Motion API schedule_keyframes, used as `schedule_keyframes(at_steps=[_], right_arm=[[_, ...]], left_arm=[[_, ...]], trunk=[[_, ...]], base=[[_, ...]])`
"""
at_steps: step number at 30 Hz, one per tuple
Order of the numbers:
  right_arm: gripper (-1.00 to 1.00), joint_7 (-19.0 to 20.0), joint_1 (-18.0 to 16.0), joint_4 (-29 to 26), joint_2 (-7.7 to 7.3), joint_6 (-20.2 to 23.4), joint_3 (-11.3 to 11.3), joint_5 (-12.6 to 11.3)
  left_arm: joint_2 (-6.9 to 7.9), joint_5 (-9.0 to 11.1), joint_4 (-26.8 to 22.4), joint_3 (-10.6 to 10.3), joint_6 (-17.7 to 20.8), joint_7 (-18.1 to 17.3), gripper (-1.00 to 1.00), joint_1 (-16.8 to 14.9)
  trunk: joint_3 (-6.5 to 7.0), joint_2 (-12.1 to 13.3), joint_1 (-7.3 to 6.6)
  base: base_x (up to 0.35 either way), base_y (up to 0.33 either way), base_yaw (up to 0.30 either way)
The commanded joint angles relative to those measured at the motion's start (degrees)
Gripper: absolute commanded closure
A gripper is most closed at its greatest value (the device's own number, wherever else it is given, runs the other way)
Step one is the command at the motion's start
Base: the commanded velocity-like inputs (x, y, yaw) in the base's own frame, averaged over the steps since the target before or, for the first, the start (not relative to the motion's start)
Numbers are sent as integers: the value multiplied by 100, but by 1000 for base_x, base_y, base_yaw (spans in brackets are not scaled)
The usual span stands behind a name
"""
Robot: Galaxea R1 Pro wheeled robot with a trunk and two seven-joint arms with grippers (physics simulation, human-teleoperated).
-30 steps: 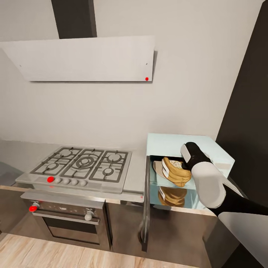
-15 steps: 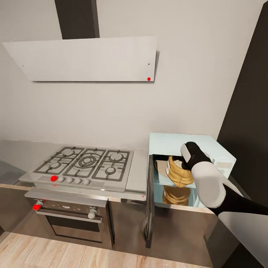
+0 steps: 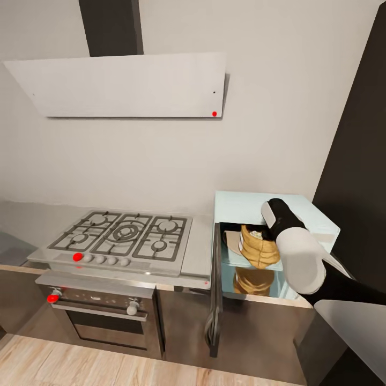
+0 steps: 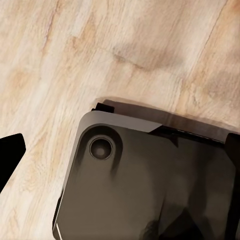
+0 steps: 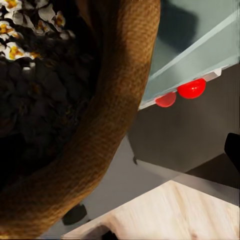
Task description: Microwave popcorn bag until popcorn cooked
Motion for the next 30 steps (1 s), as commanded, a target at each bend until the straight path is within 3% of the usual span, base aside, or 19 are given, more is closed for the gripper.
schedule_keyframes(at_steps=[1, 14, 21, 30], right_arm=[[-100, 13, -24, -16, 4, 59, -44, 52], [-100, 20, -251, -56, -5, 262, -48, 38], [-100, 21, -279, -57, -8, 271, -54, 38], [-100, 22, -336, -57, -1, 271, -60, 38]], left_arm=[[-2, 5, 0, 15, -16, -4, -100, -4], [-2, 10, 4, 16, -16, -4, -100, -4], [-2, 14, 1, 15, -16, -4, -100, -4], [-2, 14, 2, 15, -16, -4, -100, -4]], trunk=[[-12, -10, 3], [-12, -10, 3], [-12, -10, 3], [-12, -10, 3]], base=[[0, 0, 0], [0, 0, 0], [-199, 0, 0], [-16, 0, 0]])
